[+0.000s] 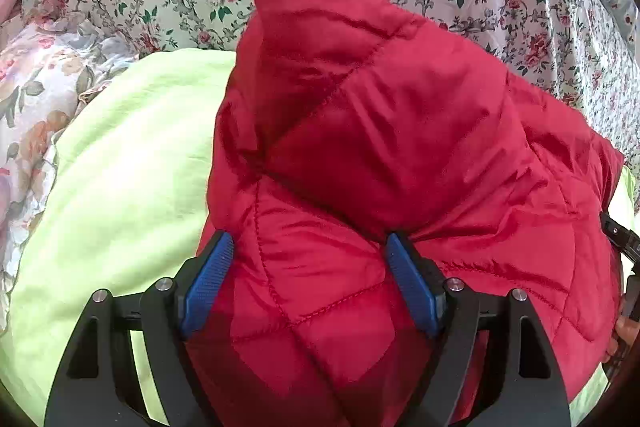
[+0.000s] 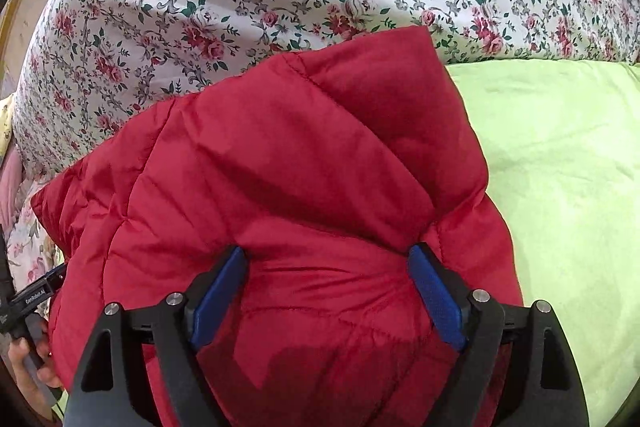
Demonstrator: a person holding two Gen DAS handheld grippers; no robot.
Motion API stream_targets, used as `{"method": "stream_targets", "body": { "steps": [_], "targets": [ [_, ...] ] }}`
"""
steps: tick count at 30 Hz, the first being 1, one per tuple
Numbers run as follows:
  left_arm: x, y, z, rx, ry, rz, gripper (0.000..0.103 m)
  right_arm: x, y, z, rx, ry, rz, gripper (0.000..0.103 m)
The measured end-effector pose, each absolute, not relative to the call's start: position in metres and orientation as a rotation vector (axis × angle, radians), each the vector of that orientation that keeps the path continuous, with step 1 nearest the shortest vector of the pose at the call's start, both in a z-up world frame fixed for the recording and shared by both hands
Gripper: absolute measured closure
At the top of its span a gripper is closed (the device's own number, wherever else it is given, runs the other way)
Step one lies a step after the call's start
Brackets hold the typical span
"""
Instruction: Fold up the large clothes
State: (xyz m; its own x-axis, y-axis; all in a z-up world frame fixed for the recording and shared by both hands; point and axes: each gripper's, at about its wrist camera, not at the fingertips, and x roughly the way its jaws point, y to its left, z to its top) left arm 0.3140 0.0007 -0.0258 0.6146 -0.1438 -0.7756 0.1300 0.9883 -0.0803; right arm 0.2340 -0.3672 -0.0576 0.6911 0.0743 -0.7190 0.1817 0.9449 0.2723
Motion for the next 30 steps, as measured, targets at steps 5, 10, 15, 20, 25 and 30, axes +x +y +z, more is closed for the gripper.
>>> {"method": "stream_targets", "body": {
  "steps": [5,10,15,20,25,30],
  "targets": [
    [0.300,0.007,-0.013,-0.036,0.882,-0.176,0.023,0.215,-0.369,-0.042,0.352,0.782,-0.062,0.017],
    [0.286,0.024,-0.002,-0.072,0.857,-0.200,0.023,0.187,-0.374,-0.031,0.356,0.766,-0.048,0.017],
    [0.270,0.046,-0.002,-0.119,0.856,-0.218,0.023,0.158,-0.384,-0.026,0.351,0.762,-0.043,0.017],
    [0.262,0.066,-0.013,-0.164,0.866,-0.202,0.023,0.141,-0.395,-0.029,0.359,0.773,-0.047,0.017],
    [0.261,0.078,-0.021,-0.201,0.880,-0.215,0.023,0.129,-0.410,-0.035,0.388,0.781,-0.068,0.017],
    [0.261,0.080,-0.023,-0.224,0.888,-0.237,0.023,0.122,-0.423,-0.041,0.428,0.790,-0.079,0.017]
  ]
}}
